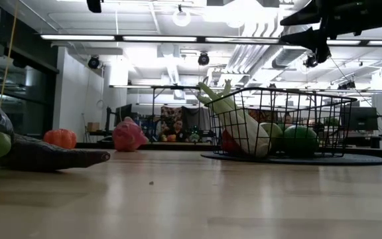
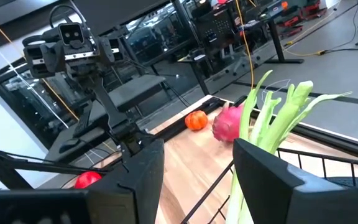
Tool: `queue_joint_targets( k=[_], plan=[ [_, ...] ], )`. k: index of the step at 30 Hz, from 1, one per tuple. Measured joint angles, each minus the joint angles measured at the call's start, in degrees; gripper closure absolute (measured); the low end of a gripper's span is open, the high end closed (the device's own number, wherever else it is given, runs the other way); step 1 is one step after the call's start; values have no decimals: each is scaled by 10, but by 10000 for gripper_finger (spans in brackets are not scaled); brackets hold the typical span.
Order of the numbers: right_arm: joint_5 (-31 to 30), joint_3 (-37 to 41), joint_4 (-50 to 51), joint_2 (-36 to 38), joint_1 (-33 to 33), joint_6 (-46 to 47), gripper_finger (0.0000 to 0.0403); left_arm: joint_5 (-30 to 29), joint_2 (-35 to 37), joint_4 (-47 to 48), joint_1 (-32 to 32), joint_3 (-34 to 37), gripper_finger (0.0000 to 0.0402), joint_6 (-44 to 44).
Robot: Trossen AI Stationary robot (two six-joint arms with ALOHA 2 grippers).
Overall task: Build produce basket
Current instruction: Put the apple into the wire basket
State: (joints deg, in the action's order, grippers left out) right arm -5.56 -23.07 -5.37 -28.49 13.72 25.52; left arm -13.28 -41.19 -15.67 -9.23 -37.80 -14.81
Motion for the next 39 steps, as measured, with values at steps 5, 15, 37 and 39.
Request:
queue_joint_targets(
  k=[5,15,37,39],
  plan=[
    [0,0,0,0,0,0,222,0,0,0,0,0,108,0],
    [0,0,0,0,0,0,222,0,-2,-1,0,0,108,-2],
    [-1,0,0,0,0,2,222,57,-95,274,39,-127,108,-53],
    [-1,0,0,0,0,2,222,56,-131,415,70,-183,108,-68]
  ],
)
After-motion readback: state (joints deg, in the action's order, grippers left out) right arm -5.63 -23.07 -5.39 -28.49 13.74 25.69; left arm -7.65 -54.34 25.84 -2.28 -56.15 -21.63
